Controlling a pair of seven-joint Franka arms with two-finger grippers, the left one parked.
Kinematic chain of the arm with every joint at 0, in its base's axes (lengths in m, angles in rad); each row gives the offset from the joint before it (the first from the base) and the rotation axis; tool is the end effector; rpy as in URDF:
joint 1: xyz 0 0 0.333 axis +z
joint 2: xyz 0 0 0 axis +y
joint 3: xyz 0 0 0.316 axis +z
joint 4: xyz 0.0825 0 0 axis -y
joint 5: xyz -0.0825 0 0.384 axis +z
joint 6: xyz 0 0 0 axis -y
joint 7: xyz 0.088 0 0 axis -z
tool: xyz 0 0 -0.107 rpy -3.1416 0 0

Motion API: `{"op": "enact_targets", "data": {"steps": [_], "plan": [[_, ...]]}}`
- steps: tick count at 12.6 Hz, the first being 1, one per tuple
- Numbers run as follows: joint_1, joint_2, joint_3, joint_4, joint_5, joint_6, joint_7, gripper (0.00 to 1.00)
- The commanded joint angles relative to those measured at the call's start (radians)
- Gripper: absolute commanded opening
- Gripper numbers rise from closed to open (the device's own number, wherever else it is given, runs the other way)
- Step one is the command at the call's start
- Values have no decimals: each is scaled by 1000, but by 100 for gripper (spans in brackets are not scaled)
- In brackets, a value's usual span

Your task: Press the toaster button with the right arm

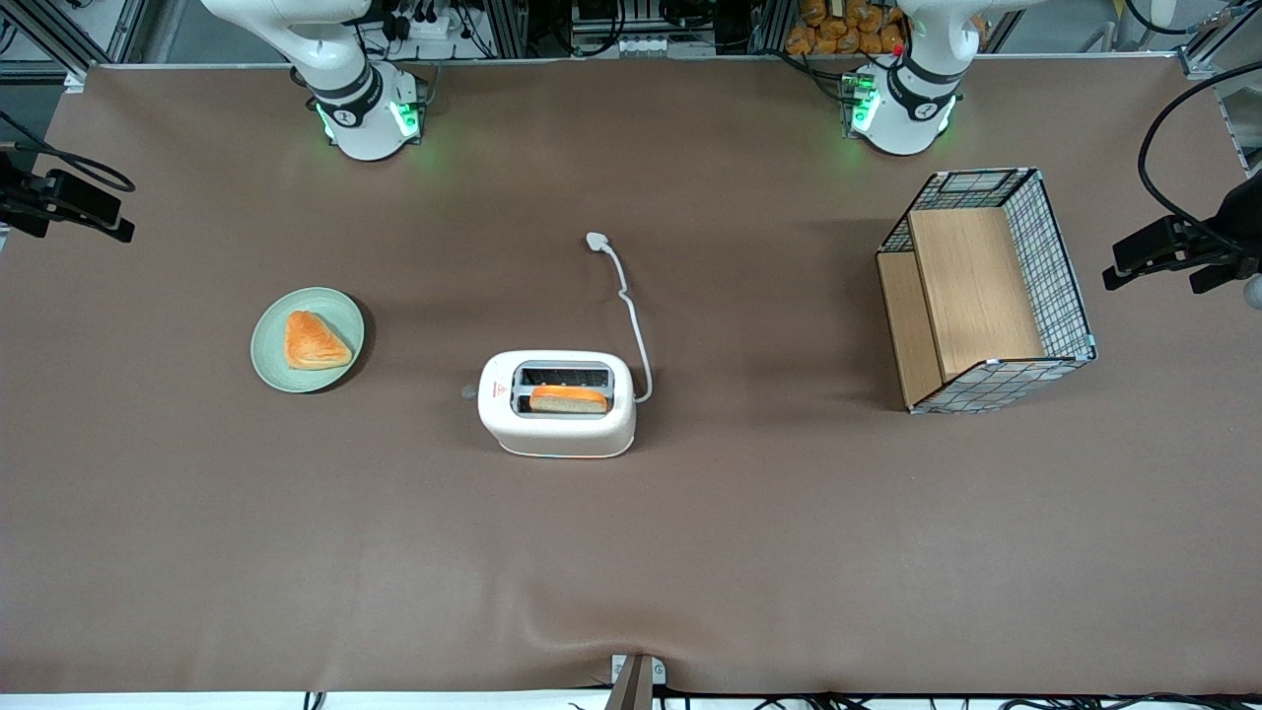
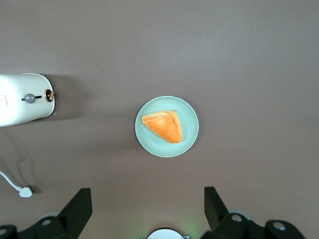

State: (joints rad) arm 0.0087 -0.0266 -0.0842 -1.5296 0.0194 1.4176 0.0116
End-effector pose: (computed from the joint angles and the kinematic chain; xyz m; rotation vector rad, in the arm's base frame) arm 0.5288 -0.0384 0.6453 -3.1118 0.1321 0.1321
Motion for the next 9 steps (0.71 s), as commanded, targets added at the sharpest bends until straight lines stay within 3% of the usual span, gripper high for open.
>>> {"op": "enact_targets", "data": {"steps": [1, 9], "plan": [[-16, -18, 17, -6, -7, 1, 4, 100], [-19, -10, 14, 0, -1, 6, 2, 100]]}}
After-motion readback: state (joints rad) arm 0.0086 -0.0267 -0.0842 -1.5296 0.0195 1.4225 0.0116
